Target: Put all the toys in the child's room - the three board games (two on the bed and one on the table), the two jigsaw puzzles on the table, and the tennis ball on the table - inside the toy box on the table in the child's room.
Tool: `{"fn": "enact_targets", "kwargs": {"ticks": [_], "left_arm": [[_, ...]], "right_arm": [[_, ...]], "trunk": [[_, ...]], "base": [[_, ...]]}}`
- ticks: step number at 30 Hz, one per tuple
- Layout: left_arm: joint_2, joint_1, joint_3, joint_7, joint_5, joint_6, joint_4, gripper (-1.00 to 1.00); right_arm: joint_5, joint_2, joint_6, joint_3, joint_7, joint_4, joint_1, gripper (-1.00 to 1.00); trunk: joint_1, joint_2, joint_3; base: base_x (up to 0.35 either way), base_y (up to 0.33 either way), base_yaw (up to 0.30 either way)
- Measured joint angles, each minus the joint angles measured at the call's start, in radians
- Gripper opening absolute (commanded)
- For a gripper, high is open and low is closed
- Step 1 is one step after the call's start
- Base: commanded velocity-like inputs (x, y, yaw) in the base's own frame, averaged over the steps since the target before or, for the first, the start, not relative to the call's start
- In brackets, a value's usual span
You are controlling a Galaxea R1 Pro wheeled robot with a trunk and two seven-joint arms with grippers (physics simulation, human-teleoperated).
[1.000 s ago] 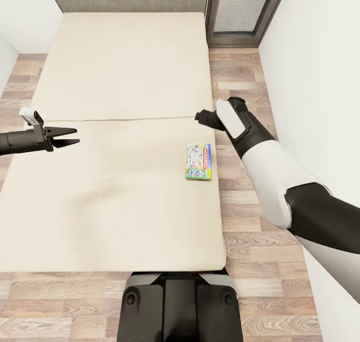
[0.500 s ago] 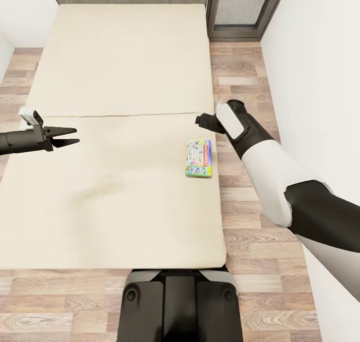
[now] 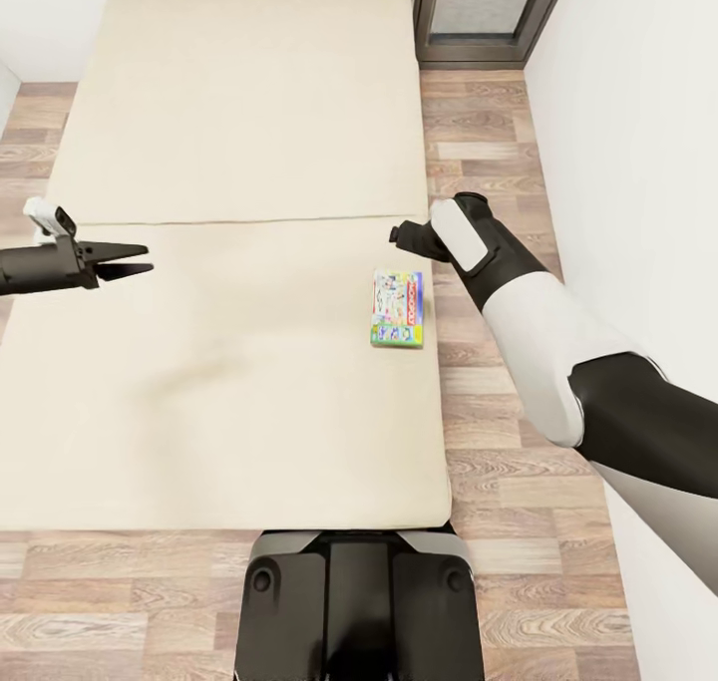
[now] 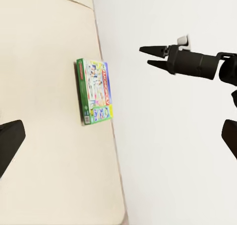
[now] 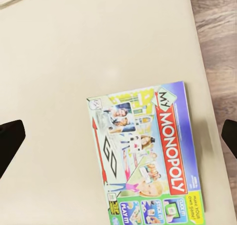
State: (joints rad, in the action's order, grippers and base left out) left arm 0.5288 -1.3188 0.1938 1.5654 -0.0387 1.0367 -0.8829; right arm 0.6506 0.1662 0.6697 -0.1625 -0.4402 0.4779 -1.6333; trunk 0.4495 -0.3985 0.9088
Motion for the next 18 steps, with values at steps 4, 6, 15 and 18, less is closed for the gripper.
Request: {"fn": "enact_targets", "kwargs": {"ticks": [4, 6, 15, 18], "left_arm": [[0.003, 0.0, 0.002, 0.0, 0.001, 0.0, -0.037, 1.0], [0.004, 0.0, 0.003, 0.0, 0.001, 0.0, -0.048, 1.0], [0.008, -0.001, 0.005, 0.001, 0.015, 0.0, -0.085, 1.0], [0.013, -0.002, 0.006, 0.001, 0.026, 0.0, -0.104, 1.0]], "right_arm": [[0.0, 0.002, 0.002, -0.003, 0.0, 0.0, -0.022, 1.0], [0.0, 0.005, 0.003, -0.015, 0.0, -0.002, -0.041, 1.0], [0.003, 0.008, 0.005, -0.097, -0.001, -0.04, -0.096, 1.0], [0.003, 0.008, 0.005, -0.102, -0.001, -0.05, -0.103, 1.0]], "trunk": [[0.0, 0.0, 0.006], [0.0, 0.0, 0.01], [0.0, 0.0, 0.024], [0.0, 0.0, 0.029]], "base": [[0.0, 0.0, 0.0], [0.0, 0.0, 0.0], [0.0, 0.0, 0.0], [0.0, 0.0, 0.0]]}}
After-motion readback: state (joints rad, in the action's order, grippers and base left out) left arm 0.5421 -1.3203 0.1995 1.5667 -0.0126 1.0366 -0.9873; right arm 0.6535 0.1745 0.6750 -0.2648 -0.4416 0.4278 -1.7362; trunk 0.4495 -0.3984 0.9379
